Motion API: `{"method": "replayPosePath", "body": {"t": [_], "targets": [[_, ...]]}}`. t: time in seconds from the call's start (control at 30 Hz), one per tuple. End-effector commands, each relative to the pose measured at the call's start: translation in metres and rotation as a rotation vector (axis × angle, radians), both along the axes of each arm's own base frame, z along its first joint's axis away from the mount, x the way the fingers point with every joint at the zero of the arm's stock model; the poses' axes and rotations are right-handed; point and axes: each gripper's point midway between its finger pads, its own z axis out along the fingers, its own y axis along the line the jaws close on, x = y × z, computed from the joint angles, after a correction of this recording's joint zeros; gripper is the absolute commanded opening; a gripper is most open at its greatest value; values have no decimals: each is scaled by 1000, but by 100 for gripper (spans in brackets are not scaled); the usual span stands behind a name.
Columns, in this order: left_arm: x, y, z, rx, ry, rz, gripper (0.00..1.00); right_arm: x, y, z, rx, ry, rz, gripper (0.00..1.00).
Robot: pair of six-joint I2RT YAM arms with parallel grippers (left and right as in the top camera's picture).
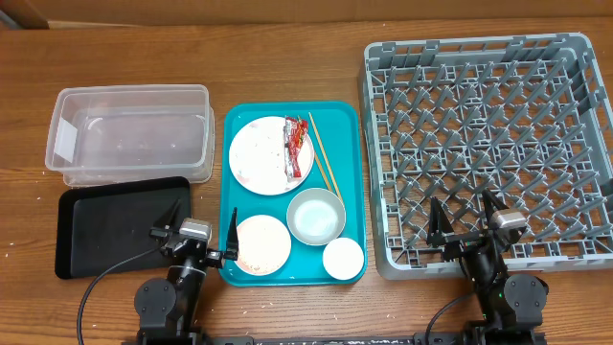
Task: Sort waste into correct bins and load items into the dishwasher
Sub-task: 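Raise both grippers from rest toward the teal tray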
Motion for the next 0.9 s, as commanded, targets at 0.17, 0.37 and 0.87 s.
{"method": "replayPosePath", "body": {"t": [0.17,0.37,0.87], "targets": [[0,1,0,18,-11,1,100,0,-1,-1,-1,-7,-3,100],[0,1,0,18,-11,1,100,0,-1,-1,-1,-7,-3,100],[0,4,1,38,-15,16,100,0,-1,-1,-1,-7,-3,100]]}}
